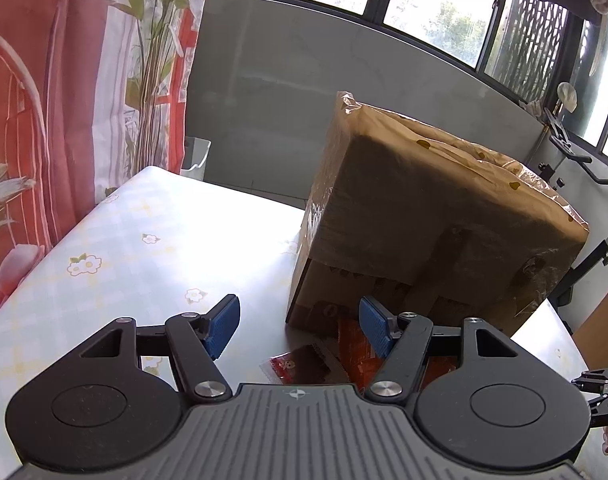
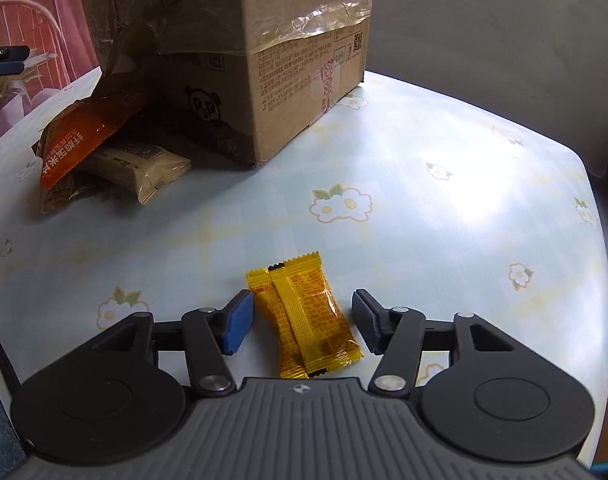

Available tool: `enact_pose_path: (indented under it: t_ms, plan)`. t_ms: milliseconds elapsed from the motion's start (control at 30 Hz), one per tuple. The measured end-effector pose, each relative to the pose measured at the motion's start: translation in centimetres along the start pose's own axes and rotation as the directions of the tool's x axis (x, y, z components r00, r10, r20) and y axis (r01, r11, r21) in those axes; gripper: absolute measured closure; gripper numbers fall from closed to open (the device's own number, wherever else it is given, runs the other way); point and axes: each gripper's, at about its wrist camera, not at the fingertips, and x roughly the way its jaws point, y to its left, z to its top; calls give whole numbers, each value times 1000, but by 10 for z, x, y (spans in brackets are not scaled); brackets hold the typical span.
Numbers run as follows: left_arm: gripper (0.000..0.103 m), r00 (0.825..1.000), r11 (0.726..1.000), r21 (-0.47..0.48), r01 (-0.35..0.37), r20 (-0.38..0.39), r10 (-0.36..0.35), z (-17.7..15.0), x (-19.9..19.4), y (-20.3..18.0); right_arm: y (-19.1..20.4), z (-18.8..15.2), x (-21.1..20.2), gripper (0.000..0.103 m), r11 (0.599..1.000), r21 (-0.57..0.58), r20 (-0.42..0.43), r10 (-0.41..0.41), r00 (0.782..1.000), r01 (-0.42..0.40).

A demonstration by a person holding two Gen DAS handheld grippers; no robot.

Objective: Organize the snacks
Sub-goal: 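Grasp a yellow wrapped snack with the right tool while the left tool grasps an orange chip bag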

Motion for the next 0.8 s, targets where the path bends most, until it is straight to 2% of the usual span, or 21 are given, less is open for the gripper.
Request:
enact_pose_path:
  t_ms: [67,167,233,367,467,567,600,700,800]
  plan:
    - [35,1000,1000,-2,-1,-7,1,-1,2,0,3,-1,-2,64,1000,11,9,6,1000,-6]
    - [35,1000,1000,2,9,-30,-9,-4,8,-1,5,-2,-4,69,997,59,26,38,999,-40]
    - [35,999,1000,7,16,-50,-16,-8,13,-4,11,0,-2,69,991,101,51,77,996,-82]
    - [35,994,999,14,46,-95,-45,-18,22,-11,39,10,9,69,988,115,119,94,988,-107]
    - [34,989,997,19,71,-128,-68,-23,27,-15,59,19,15,69,986,128,182,85,980,-109]
    - [34,984,995,21,99,-148,-95,-27,33,-20,73,26,15,69,987,140,230,43,972,-77]
    - [33,983,994,20,108,-152,-104,-27,35,-21,75,27,14,69,987,146,238,32,971,-68]
    - [20,976,989,9,146,-166,-143,-28,47,-28,76,30,8,69,985,158,260,24,965,-67]
    - [18,968,984,-24,175,-178,-176,-32,65,-34,74,32,3,69,984,167,274,21,961,-70]
